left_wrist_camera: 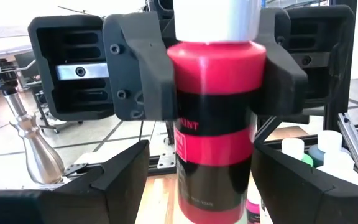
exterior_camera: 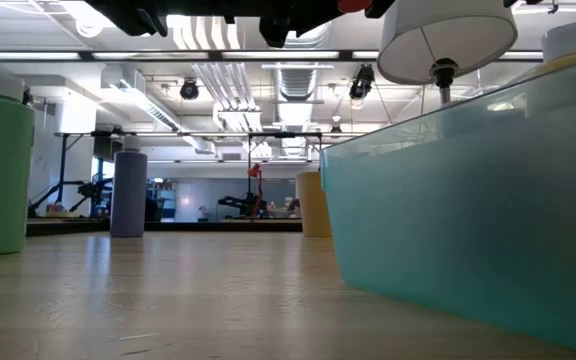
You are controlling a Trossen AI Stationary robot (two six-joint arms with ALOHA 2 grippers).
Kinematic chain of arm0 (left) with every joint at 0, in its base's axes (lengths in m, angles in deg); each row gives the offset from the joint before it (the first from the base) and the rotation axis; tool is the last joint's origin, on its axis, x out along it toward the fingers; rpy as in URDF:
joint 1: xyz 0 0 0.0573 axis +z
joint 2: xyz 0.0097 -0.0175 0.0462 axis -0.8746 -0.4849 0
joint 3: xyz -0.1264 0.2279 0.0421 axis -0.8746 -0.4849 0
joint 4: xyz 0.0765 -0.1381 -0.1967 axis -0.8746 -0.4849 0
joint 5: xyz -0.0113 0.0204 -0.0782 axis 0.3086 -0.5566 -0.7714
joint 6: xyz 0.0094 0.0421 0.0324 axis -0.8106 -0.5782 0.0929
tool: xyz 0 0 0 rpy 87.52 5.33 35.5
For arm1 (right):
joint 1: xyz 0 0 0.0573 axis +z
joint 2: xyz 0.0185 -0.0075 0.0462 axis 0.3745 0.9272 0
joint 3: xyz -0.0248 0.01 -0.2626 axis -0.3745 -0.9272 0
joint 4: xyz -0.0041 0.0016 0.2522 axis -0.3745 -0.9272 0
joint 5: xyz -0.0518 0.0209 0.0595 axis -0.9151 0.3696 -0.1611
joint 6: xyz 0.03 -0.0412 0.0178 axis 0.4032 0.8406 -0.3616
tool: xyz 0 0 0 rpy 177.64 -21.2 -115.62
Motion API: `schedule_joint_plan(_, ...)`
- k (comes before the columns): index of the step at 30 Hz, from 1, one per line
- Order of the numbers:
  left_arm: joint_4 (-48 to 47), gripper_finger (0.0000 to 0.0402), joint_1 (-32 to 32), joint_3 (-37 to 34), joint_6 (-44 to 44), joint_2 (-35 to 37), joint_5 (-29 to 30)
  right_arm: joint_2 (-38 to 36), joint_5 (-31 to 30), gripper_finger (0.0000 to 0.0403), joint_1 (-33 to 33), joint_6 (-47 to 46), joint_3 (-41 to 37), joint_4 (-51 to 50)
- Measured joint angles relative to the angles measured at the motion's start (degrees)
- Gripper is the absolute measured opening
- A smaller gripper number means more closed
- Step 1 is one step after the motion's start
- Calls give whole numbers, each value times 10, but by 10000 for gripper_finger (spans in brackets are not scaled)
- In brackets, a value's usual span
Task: Pick & Place Paint Supplies
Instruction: Put the red paint bottle into the green bin
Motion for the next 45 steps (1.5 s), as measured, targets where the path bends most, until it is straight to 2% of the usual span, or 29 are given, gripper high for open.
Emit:
schedule_joint_plan(6, 0, 265, 1, 3, 0, 0, -2, 14, 6, 134, 0, 1, 0, 27)
schedule_joint_plan(24, -6, 142, 0, 2, 3, 0, -5, 23, 11, 137, 0, 9, 0, 40)
schedule_joint_plan(31, -6, 142, 1, 2, 2, 0, -4, 23, 11, 140, 0, 11, 0, 39)
schedule_joint_plan(45, -104, 142, 1, 4, 15, 28, 0, 21, 14, 217, 0, -19, 1, 2)
